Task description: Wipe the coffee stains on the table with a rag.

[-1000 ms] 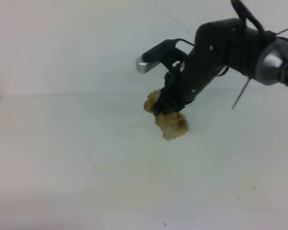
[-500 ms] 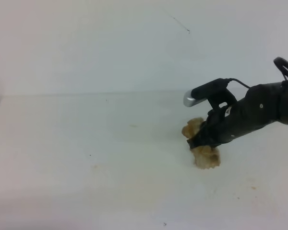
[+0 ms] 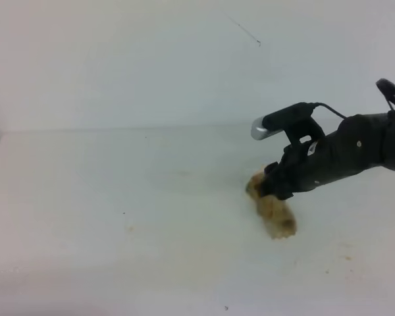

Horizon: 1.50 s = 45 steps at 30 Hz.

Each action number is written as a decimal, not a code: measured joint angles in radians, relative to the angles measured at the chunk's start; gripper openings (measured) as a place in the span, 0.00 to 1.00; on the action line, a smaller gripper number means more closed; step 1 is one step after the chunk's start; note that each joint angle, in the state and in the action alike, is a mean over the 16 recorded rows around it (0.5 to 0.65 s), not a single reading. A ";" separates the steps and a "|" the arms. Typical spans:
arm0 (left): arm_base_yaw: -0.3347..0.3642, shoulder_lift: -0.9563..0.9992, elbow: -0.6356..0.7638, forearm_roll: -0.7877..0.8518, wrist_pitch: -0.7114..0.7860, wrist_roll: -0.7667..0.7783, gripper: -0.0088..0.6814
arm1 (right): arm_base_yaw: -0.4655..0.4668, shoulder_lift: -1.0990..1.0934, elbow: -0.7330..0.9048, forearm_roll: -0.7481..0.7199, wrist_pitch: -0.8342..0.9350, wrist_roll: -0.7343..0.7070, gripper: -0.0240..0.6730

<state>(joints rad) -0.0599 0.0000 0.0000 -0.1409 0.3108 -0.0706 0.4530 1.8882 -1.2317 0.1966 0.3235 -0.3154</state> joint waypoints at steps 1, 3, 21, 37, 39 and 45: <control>0.000 0.000 0.000 0.000 0.000 0.000 0.01 | 0.000 -0.012 0.000 -0.005 0.007 -0.001 0.50; 0.000 0.000 0.000 0.000 0.000 0.000 0.01 | 0.000 -0.044 0.000 -0.018 0.025 -0.003 0.59; 0.000 0.000 0.000 0.000 0.000 0.000 0.01 | 0.000 -0.552 0.019 -0.180 0.401 0.050 0.29; 0.000 0.000 0.000 0.000 0.000 0.000 0.01 | 0.000 -0.701 0.057 -0.197 0.619 0.229 0.04; 0.000 0.000 0.000 0.000 0.000 0.000 0.01 | 0.000 -0.711 0.057 -0.201 0.629 0.229 0.04; 0.000 0.000 0.000 0.000 0.000 0.000 0.01 | -0.011 -0.800 0.083 -0.255 0.570 0.222 0.04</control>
<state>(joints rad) -0.0599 0.0000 0.0000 -0.1409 0.3108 -0.0706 0.4424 1.0880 -1.1491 -0.0584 0.8934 -0.0936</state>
